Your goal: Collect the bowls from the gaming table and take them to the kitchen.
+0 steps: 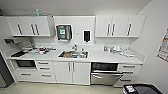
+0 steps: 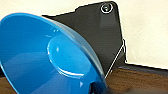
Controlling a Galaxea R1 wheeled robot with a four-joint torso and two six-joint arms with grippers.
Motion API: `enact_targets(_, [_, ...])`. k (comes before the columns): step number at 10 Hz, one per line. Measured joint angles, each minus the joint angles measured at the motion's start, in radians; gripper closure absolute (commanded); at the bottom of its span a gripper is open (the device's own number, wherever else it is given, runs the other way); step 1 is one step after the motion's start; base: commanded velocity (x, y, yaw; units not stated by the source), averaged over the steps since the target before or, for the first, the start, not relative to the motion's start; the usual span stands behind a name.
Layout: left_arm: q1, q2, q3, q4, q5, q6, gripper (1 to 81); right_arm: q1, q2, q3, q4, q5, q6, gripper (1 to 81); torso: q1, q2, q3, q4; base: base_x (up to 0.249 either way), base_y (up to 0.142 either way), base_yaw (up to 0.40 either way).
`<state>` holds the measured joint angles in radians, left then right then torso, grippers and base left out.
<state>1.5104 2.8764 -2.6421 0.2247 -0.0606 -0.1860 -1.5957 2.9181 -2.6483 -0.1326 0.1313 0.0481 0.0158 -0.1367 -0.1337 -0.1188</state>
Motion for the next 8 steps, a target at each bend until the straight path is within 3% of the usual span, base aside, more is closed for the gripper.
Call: enact_targets(8, [0.0,0.003,0.001,0.0,0.0,0.0,81.1,0.0,-0.005,-0.002,0.0,0.0,0.0,81.1,0.0,0.0,0.0,0.0,0.142,-0.008,0.0])
